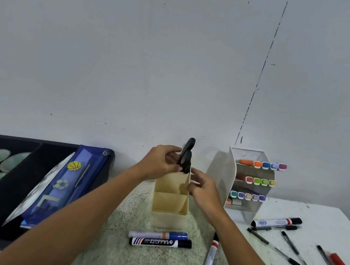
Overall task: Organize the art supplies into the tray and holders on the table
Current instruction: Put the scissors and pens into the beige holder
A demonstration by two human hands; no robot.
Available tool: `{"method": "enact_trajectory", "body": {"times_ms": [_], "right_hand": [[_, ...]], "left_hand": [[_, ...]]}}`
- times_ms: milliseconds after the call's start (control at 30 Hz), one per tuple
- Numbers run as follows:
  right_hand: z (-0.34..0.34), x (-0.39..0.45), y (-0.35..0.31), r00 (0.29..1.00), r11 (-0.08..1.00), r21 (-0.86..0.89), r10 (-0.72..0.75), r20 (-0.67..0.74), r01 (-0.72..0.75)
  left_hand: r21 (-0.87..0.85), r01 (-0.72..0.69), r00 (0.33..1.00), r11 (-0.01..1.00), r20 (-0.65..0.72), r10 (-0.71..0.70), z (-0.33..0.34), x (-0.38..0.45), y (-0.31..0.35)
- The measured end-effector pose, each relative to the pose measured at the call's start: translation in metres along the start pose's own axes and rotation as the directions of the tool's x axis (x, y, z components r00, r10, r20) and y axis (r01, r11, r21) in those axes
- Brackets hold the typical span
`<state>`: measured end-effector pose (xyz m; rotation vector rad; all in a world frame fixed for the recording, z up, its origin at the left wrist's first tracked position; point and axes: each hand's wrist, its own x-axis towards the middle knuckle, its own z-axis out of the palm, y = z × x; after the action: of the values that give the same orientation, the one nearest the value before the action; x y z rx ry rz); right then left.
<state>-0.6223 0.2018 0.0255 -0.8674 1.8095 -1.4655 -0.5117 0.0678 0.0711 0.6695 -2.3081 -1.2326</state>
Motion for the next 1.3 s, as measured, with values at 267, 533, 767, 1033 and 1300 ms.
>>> {"method": "enact_trajectory", "body": {"times_ms": [267, 533, 767, 1033, 1300], "right_hand": [[0.001, -0.002, 0.001, 0.998, 0.998, -0.032, -0.059, 0.011, 0.059], [0.002, -0.002, 0.003, 0.999, 0.999, -0.012, -0.044, 0.007, 0.044], [0.005, -0.010, 0.016, 0.999, 0.997, -0.067, -0.041, -0.026, 0.039], [0.024, -0.049, 0.049, 0.976, 0.931, -0.293, -0.215, 0.037, 0.216], [0.031, -0.053, 0.053, 0.978, 0.922, -0.342, -0.206, -0.041, 0.180]], "left_hand": [[0.011, -0.001, 0.998, 1.000, -0.064, 0.001, 0.011, 0.005, 0.008], [-0.002, -0.003, 0.999, 1.000, -0.043, 0.003, 0.009, -0.001, 0.005], [0.414, -0.248, 0.909, 0.876, -0.213, 0.358, 0.009, -0.037, -0.005], [0.764, -0.217, 0.974, 0.608, 0.125, 0.192, 0.039, -0.114, -0.073], [0.735, -0.141, 0.989, 0.664, 0.083, 0.118, 0.048, -0.117, -0.076]]}}
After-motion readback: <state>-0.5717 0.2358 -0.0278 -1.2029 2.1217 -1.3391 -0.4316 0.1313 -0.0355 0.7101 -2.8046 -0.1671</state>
